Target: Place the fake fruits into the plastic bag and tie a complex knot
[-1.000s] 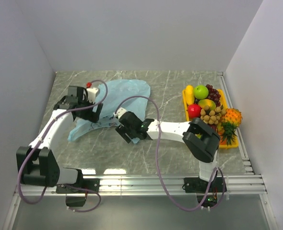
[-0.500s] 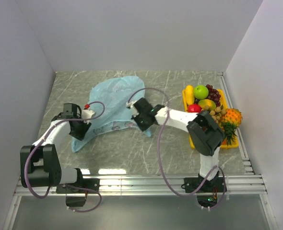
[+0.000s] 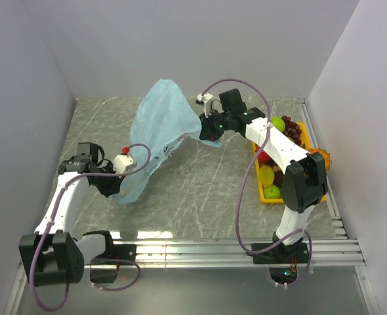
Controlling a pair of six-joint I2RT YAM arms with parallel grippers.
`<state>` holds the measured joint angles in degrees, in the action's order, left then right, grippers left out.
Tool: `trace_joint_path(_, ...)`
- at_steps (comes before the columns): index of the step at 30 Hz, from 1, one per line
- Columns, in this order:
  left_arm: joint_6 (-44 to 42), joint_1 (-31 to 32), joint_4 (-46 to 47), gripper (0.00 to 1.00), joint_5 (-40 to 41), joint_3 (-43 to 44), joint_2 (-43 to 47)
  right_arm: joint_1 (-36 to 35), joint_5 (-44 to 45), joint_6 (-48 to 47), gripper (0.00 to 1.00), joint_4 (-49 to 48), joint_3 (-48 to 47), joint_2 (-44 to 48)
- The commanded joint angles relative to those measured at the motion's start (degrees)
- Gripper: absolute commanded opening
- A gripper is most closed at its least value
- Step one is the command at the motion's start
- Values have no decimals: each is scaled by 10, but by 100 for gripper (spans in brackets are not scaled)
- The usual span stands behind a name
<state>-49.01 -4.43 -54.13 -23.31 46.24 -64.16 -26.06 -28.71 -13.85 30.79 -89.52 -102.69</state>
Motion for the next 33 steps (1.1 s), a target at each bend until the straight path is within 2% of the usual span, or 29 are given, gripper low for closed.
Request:
trace_joint_path(1, 11, -3, -41, 20, -55, 73, 32, -6, -89, -35, 0, 55, -33, -15)
trace_joint_path(2, 29, -3, -26, 35, -59, 87, 45, -12, -105, -40, 0, 66, -39, -20)
trace_joint_path(3, 69, -4, -7, 61, -63, 98, 54, -14, -115, -42, 0, 79, -45, -21)
trace_joint_path(4, 87, -2, 15, 76, -64, 111, 64, -16, -122, -46, 0, 84, -47, -21)
trace_joint_path(6, 121, 4, 84, 99, -57, 115, 94, -22, -130, -52, 0, 101, -57, -20)
trace_joint_path(13, 149, 142, 213, 99, 41, 76, 113, -30, -173, -54, 0, 160, -109, -29)
trace_joint_path(14, 153, 156, 213, 99, 55, 69, 112, -29, -176, -56, 0, 164, -112, -29)
trace_joint_path(19, 162, 230, 335, 99, 134, 30, 87, -32, -188, -62, 0, 176, -107, -19)
trace_joint_path(29, 154, 293, 485, 99, 231, 11, -31, -36, -220, -114, 0, 213, -94, 0)
trace_joint_path(33, 145, 302, 511, 88, 259, 19, -86, -36, -238, -161, 0, 257, -102, -3)
